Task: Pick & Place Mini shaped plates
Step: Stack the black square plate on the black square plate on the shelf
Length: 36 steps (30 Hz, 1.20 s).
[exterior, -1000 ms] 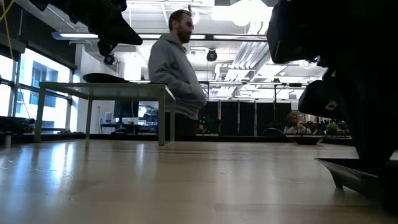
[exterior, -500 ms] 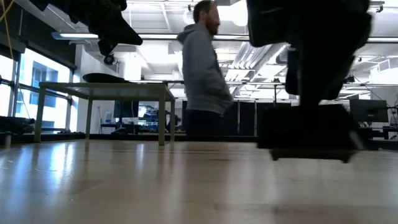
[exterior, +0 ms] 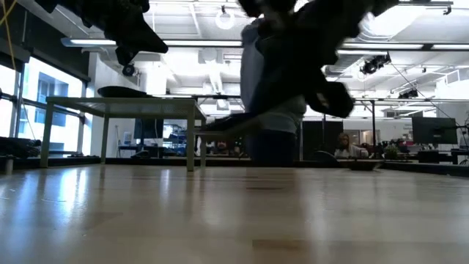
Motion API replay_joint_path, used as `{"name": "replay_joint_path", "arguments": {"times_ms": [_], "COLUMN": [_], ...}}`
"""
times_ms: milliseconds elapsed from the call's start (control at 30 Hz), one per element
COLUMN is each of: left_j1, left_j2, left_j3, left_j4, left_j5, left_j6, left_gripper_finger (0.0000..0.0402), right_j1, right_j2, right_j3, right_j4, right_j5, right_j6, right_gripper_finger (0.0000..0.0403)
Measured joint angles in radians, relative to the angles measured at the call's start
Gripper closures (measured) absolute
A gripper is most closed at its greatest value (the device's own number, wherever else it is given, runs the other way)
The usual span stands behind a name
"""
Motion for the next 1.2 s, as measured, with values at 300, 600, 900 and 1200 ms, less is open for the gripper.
{"name": "replay_joint_path", "arguments": {"times_ms": [300, 600, 900, 1200], "left_j1": [0.0, 0.0, 0.0, 0.0], "left_j2": [0.0, 0.0, 0.005, 0.011], "left_j3": [0.0, 0.001, 0.001, 0.001], "left_j4": [0.0, -0.032, -0.083, -0.083], "left_j5": [-0.008, -0.01, -0.012, -0.008], "left_j6": [0.0, 0.0, 0.0, -0.004], "left_gripper_finger": [0.0401, 0.0401, 0.0401, 0.0401], "right_j1": [-0.172, -0.25, -0.258, -0.28], "right_j2": [0.038, 0.171, 0.211, 0.167], "right_j3": [0.0, 0.0, 0.0, 0.0], "right_j4": [0.132, 0.303, 0.335, 0.306], "right_j5": [0.164, 0.106, 0.06, -0.083], "right_j6": [0.051, 0.152, 0.167, 0.023], "right_gripper_finger": [0.0401, 0.0402, 0.039, 0.0318]}}
